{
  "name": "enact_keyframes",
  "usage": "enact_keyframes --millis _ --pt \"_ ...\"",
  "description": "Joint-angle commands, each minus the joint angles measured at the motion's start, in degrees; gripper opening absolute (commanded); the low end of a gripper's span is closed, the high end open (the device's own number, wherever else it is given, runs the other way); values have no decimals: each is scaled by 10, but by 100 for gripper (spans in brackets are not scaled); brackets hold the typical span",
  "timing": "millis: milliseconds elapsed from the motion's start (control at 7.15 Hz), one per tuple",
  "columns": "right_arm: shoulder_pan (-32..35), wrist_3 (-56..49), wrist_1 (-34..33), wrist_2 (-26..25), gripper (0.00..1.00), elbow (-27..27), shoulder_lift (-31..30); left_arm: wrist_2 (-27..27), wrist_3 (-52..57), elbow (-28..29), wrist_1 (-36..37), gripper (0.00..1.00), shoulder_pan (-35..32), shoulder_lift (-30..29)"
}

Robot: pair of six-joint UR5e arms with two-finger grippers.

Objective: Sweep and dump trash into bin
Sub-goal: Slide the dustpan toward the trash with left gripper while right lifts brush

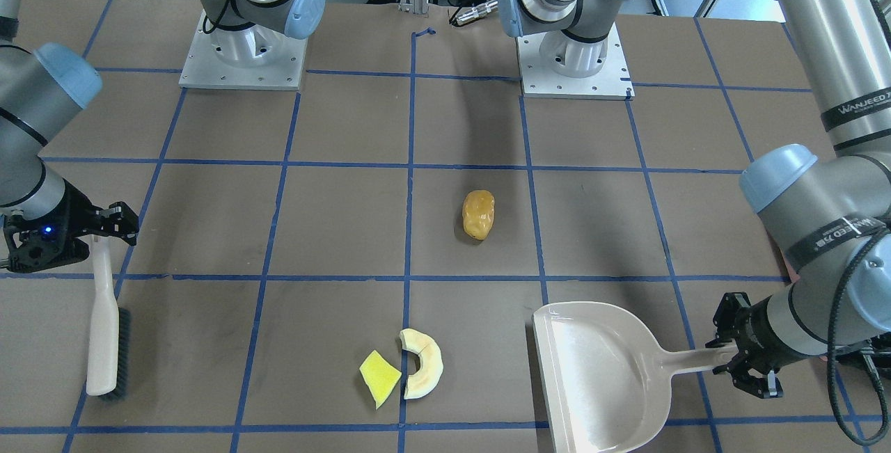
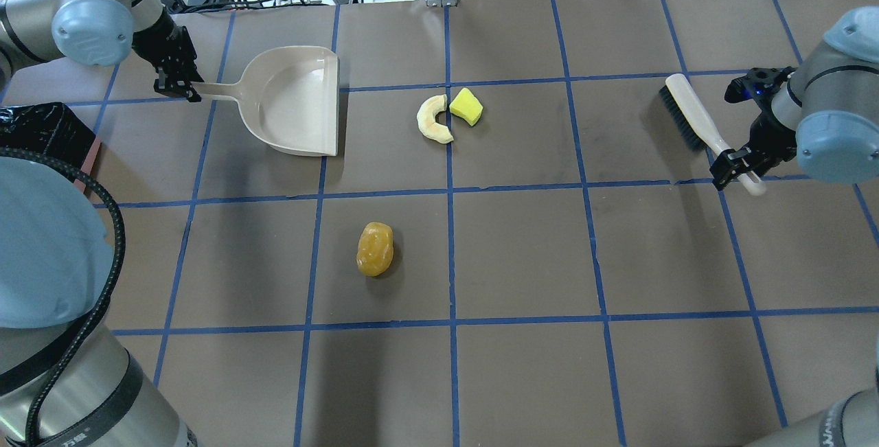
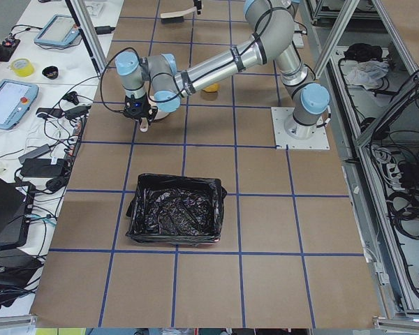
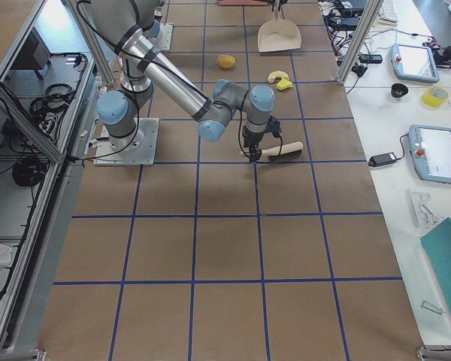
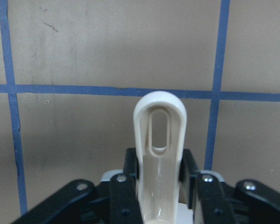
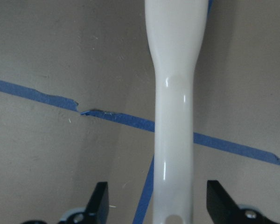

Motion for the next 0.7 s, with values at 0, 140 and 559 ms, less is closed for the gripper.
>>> enact_keyframes --millis 0,140,559 --pt "0 0 -9 1 58 0 0 1 -57 40 -41 0 -27 -3" --pt "0 1 -17 1 58 0 -2 1 -76 59 -65 0 -42 -9" --pt "0 0 -17 1 31 -1 -2 2 -77 63 -98 0 -76 -21"
